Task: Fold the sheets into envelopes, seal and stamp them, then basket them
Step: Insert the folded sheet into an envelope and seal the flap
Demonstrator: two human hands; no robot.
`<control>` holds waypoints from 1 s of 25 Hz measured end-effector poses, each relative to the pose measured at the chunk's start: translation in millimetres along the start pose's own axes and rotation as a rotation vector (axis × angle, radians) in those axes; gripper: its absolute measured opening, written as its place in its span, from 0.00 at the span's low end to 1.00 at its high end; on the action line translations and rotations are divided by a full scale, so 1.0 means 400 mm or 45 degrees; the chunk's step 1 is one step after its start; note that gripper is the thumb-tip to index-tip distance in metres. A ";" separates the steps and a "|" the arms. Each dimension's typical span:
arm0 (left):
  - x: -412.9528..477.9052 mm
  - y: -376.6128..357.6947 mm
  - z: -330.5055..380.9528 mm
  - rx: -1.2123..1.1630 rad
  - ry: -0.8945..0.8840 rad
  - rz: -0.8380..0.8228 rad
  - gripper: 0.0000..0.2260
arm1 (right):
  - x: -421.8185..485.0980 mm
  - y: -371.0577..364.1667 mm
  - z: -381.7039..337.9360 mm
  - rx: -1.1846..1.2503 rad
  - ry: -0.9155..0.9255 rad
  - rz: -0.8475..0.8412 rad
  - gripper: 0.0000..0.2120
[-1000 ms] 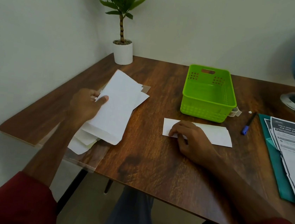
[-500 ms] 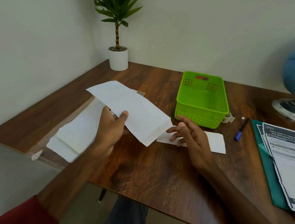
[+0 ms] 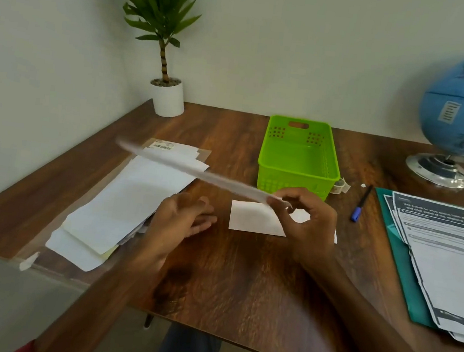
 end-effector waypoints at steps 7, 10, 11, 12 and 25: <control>-0.019 -0.013 0.009 -0.004 0.025 -0.166 0.13 | -0.011 0.014 -0.026 -0.264 0.353 0.126 0.11; -0.031 -0.020 0.004 0.113 -0.002 -0.170 0.12 | -0.013 0.008 -0.023 -0.306 0.381 0.136 0.14; -0.036 -0.021 0.002 0.201 -0.016 -0.166 0.11 | -0.014 0.007 -0.023 -0.311 0.387 0.132 0.14; -0.040 -0.023 0.002 0.327 -0.048 -0.167 0.10 | -0.014 0.006 -0.022 -0.320 0.396 0.127 0.14; 0.045 -0.208 0.118 1.381 -0.882 -0.686 0.36 | 0.005 0.018 -0.003 -0.460 0.456 -0.026 0.12</control>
Point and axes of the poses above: each hand's wrist, its own x-axis towards the middle knuckle, its own y-axis out of the back of the hand, z = x × y, the point moved 7 cm from there along x, towards the middle knuckle, and after that the axes turned 12 degrees about -x, right-handed, at the moved point
